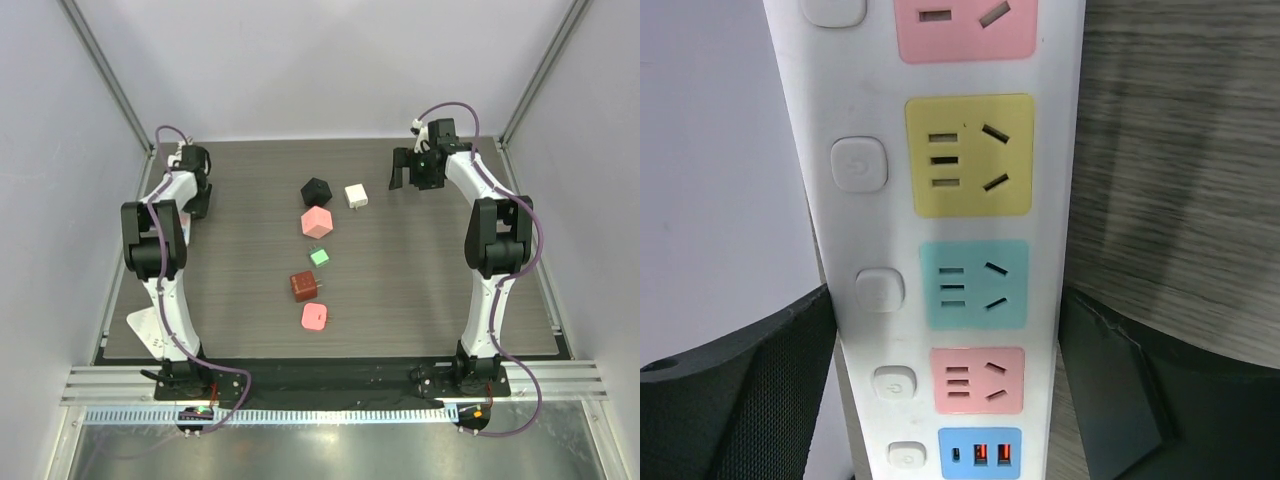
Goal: Pull the plug off the socket
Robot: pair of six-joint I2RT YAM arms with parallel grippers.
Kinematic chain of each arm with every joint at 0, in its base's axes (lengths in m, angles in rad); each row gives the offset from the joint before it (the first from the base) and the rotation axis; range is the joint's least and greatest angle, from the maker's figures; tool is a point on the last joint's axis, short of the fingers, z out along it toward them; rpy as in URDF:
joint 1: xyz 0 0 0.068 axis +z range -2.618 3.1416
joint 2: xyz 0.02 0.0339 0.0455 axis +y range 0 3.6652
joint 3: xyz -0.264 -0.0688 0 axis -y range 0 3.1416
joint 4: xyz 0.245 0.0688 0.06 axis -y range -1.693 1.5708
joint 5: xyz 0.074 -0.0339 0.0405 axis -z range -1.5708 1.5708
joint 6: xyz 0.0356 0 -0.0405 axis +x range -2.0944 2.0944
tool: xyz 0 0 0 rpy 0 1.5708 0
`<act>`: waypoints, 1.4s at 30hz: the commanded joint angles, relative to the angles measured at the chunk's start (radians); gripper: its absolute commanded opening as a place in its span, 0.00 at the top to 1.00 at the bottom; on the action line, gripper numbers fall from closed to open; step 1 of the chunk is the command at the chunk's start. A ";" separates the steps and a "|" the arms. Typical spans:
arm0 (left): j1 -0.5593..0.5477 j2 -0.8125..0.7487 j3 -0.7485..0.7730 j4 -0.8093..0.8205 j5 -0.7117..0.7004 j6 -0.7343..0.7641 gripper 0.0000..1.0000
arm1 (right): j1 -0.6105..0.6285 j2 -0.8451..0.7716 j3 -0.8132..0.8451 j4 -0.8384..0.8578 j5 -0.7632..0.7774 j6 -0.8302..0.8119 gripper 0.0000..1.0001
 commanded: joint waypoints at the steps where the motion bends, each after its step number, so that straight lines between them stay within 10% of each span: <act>1: 0.021 0.018 0.041 0.045 -0.071 0.033 0.13 | -0.005 -0.001 0.026 0.025 -0.022 -0.007 0.00; 17: -0.022 -0.165 0.023 0.121 -0.162 -0.084 0.00 | -0.004 -0.012 0.029 0.026 0.002 0.007 0.00; 27: -0.445 -0.463 -0.150 0.116 0.019 -0.249 0.00 | 0.047 -0.180 -0.048 0.035 0.169 0.097 0.00; 32: -0.628 -0.642 -0.299 0.128 0.094 -0.294 0.00 | 0.136 -0.357 -0.242 0.101 0.270 0.190 0.00; 42: -0.651 -1.216 -0.842 0.366 0.551 -0.634 0.00 | 0.468 -0.828 -0.825 0.296 0.447 0.450 0.00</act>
